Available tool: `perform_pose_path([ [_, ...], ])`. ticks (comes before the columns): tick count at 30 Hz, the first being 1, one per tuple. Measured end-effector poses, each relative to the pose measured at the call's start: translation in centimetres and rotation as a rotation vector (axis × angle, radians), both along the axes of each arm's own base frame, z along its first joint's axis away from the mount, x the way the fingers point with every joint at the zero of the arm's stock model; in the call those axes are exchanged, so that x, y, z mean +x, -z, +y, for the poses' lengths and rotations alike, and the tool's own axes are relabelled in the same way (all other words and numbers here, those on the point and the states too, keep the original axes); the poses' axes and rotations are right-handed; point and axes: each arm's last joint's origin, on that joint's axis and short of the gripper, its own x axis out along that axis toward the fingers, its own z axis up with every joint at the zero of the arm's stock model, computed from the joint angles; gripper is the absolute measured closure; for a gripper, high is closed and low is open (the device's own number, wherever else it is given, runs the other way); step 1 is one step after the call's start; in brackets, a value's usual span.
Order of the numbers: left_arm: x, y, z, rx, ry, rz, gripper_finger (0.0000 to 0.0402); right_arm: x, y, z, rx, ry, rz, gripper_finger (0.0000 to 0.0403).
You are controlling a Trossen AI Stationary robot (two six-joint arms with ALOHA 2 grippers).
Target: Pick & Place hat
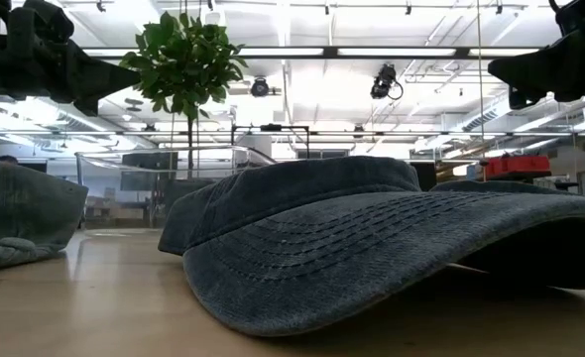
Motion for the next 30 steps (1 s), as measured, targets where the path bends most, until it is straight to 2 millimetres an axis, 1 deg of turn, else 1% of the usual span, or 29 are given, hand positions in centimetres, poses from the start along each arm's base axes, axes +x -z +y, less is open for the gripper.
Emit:
perform_pose_path([
  [6, 0.0, 0.0, 0.0, -0.005, 0.001, -0.002, 0.0399, 0.0, 0.0, 0.0, 0.0, 0.0, 0.0, 0.0394],
  [15, 0.0, -0.1, 0.0, -0.068, 0.008, -0.024, 0.0399, 0.0, 0.0, 0.0, 0.0, 0.0, 0.0, 0.0394],
  [17, 0.0, -0.1, 0.0, -0.098, 0.011, -0.034, 0.0399, 0.0, 0.0, 0.0, 0.0, 0.0, 0.0, 0.0394],
  [21, -0.1, -0.4, 0.0, -0.103, 0.001, -0.071, 0.0399, 0.0, 0.0, 0.0, 0.0, 0.0, 0.0, 0.0394],
  [24, -0.1, -0.9, 0.1, -0.093, 0.0, -0.112, 0.0398, 0.0, 0.0, 0.0, 0.0, 0.0, 0.0, 0.0394],
  [26, -0.3, -1.5, 0.0, -0.093, 0.017, -0.17, 0.0393, 0.0, 0.0, 0.0, 0.0, 0.0, 0.0, 0.0394],
  [28, -0.4, -2.2, 0.0, -0.089, 0.053, -0.197, 0.038, 0.0, 0.0, 0.0, 0.0, 0.0, 0.0, 0.0394],
  [30, -0.8, -3.7, -0.1, -0.059, 0.096, -0.239, 0.0359, 0.0, 0.0, 0.0, 0.0, 0.0, 0.0, 0.0394],
])
